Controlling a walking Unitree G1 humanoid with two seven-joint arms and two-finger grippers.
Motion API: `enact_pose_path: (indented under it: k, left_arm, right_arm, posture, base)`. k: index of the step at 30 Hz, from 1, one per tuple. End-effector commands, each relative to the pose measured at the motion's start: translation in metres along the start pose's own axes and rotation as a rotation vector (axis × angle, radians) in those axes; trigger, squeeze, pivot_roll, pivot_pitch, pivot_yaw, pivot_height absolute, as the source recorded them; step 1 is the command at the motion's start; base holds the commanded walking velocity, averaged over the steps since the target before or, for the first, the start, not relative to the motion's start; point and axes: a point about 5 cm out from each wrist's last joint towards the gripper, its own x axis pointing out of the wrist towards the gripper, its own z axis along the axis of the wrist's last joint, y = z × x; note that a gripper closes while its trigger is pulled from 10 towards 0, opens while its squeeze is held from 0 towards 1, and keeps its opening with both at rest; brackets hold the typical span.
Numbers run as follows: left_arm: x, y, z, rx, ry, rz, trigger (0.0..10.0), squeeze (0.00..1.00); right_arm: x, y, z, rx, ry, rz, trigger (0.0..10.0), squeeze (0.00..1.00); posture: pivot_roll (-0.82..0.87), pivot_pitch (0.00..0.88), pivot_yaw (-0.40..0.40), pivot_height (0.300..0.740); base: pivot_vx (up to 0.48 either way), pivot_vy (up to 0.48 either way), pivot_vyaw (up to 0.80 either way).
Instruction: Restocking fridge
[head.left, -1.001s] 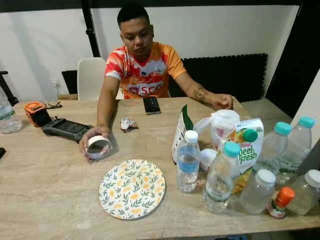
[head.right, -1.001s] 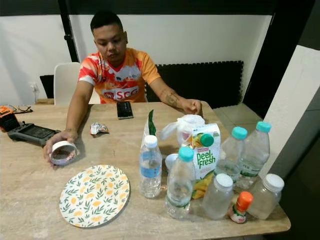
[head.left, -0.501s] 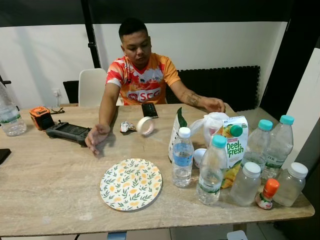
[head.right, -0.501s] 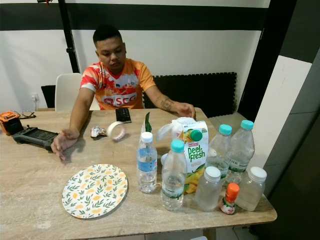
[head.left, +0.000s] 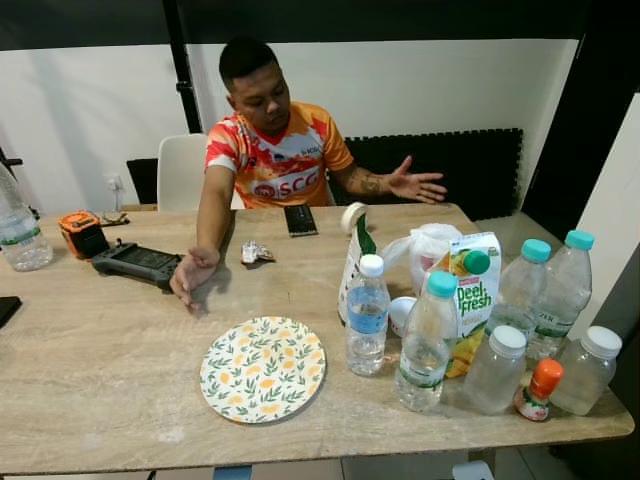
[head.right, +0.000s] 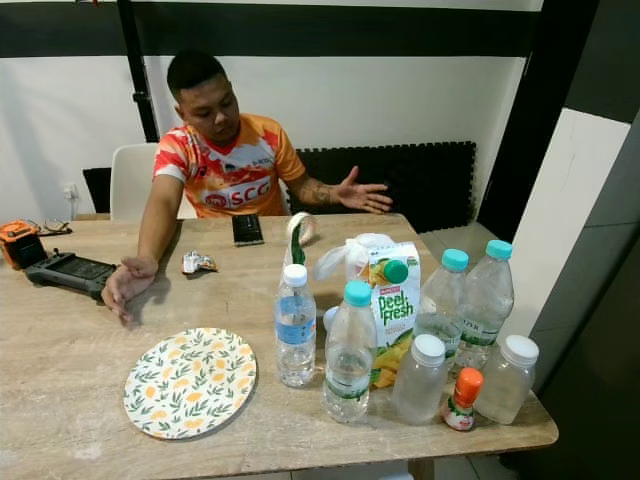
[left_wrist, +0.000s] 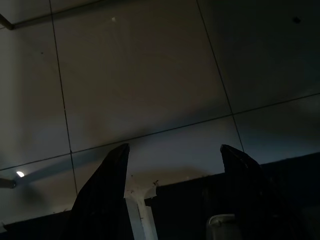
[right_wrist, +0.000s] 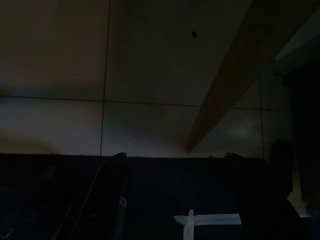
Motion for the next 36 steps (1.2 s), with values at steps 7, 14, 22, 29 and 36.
enact_pose_path:
  k: [7,14,22,29,36]
  left_arm:
    - [0.0003,0.0015,-0.0008,-0.005,0.013,0.008,10.0,0.0]
    - [0.0003,0.0015,-0.0009,-0.006,0.015,0.008,10.0,0.0]
    - [0.0005,0.0002,-0.0007,-0.008,0.018,0.004,10.0,0.0]
    - [0.0013,-0.0008,0.0004,-0.011,0.027,0.007,10.0,0.0]
    - [0.0015,0.0015,0.0005,-0.018,0.035,0.024,10.0,0.0]
  right_arm:
    - [0.0,0.002,-0.0015,0.004,0.01,0.007,10.0,0.0]
    - [-0.0002,0.0018,-0.0029,0.005,0.014,0.006,10.0,0.0]
    - [-0.0002,0.0021,-0.003,0.007,0.015,0.005,10.0,0.0]
    - [0.0003,0.0038,-0.0001,0.01,0.013,0.013,10.0,0.0]
    - [0.0008,0.0059,0.0031,0.013,0.007,0.021,10.0,0.0]
  posture:
    - [0.0,0.064,0.002,0.74]
    - [0.0,0.068,0.003,0.74]
    - [0.0,0.073,0.005,0.74]
    - [0.0,0.076,0.005,0.74]
    - [0.0,0.078,0.005,0.74]
  base:
    - [-0.316,0.0,0.0]
    - [-0.339,0.0,0.0]
    - [-0.342,0.0,0.0]
    - [0.0,0.0,0.0]
    - [0.0,0.0,0.0]
